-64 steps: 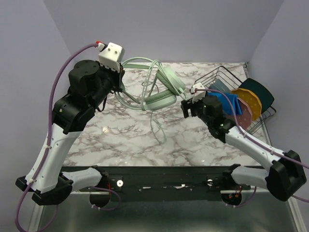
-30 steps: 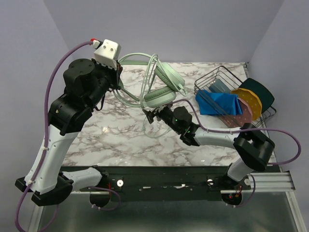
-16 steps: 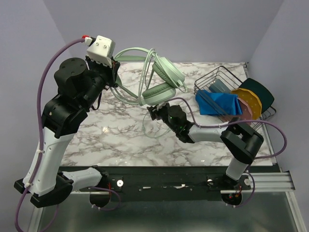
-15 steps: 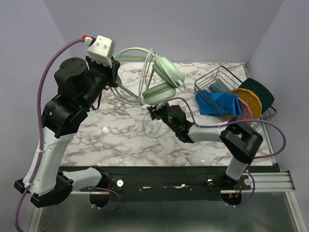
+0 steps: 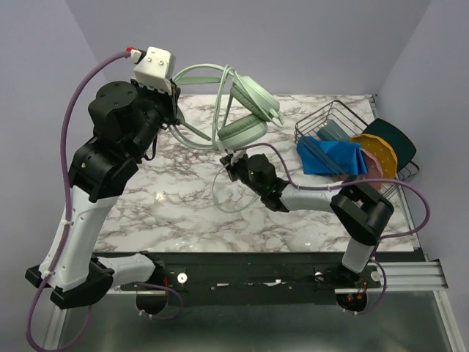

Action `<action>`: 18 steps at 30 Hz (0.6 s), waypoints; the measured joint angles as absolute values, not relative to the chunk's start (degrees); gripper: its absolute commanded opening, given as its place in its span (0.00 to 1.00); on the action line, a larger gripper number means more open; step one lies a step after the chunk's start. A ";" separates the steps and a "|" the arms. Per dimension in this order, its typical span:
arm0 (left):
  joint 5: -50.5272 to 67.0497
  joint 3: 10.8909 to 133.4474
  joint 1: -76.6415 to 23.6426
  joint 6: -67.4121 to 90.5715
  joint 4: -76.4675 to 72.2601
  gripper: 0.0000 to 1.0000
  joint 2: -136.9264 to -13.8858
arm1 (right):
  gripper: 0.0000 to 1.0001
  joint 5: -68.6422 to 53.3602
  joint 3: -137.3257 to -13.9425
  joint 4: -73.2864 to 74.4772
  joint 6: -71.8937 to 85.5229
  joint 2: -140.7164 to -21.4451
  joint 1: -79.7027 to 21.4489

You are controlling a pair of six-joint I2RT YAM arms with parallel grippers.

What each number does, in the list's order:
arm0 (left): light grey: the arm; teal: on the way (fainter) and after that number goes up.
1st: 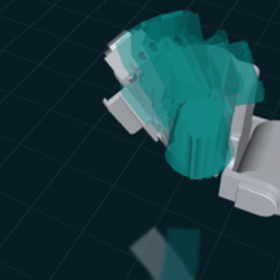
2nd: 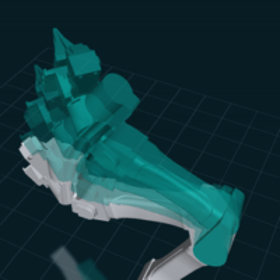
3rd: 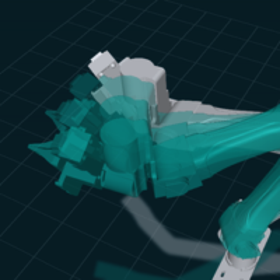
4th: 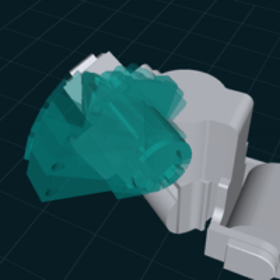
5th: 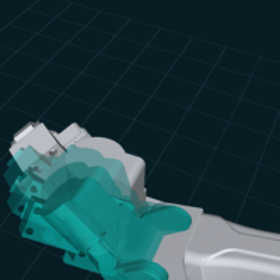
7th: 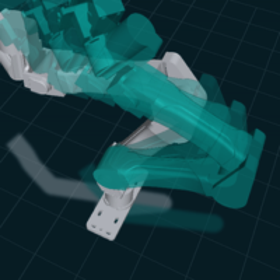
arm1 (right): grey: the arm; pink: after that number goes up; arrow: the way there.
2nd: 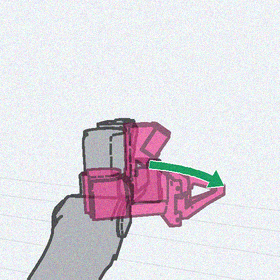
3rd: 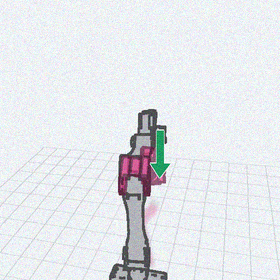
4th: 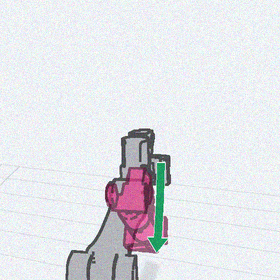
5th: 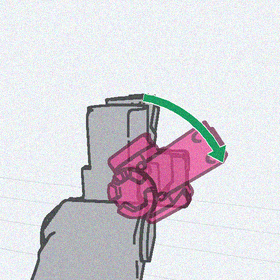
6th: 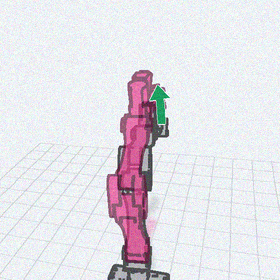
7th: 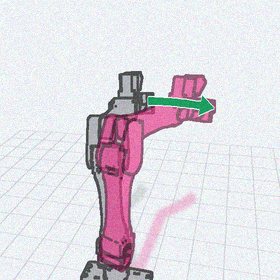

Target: Wrap the headphones

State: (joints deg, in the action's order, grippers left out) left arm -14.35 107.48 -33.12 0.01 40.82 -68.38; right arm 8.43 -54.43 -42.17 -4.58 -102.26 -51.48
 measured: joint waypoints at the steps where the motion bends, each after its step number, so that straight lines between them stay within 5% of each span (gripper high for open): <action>1: -15.31 107.68 -32.93 -0.01 40.32 0.00 -68.69 | 0.00 7.99 -54.72 -40.99 -5.13 -102.24 -51.83; 18: -22.79 109.73 -20.18 -3.97 37.23 0.00 -82.52 | 0.01 10.17 -57.95 -14.26 -19.03 -95.20 -67.79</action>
State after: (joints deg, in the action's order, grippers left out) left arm -22.79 109.73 -20.18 -3.97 37.23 -82.52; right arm 10.17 -57.95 -14.26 -19.03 -95.20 -67.79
